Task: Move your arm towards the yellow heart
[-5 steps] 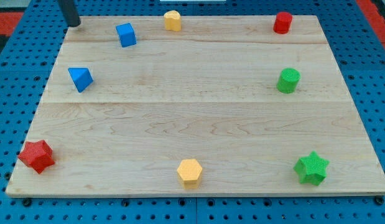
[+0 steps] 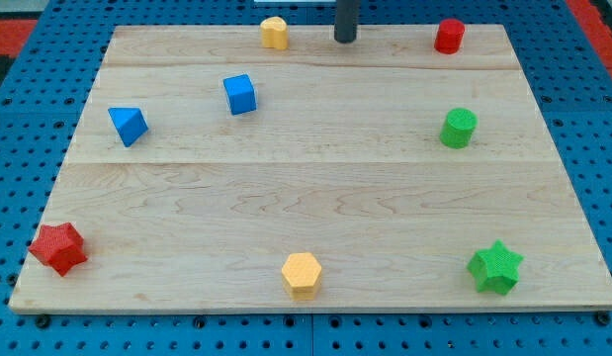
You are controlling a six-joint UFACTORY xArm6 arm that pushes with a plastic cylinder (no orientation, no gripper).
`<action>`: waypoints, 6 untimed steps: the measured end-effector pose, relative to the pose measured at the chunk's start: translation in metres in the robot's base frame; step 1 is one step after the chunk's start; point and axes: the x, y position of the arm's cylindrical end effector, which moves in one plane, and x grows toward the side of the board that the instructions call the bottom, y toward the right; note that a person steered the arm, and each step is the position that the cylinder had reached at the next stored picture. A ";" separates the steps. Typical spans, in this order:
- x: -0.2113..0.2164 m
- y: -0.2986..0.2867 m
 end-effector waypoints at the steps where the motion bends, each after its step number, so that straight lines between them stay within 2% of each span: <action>1: -0.004 -0.010; 2: -0.001 -0.030; 3: 0.051 -0.031; 4: 0.055 -0.132; 5: -0.002 -0.160; 6: 0.002 -0.108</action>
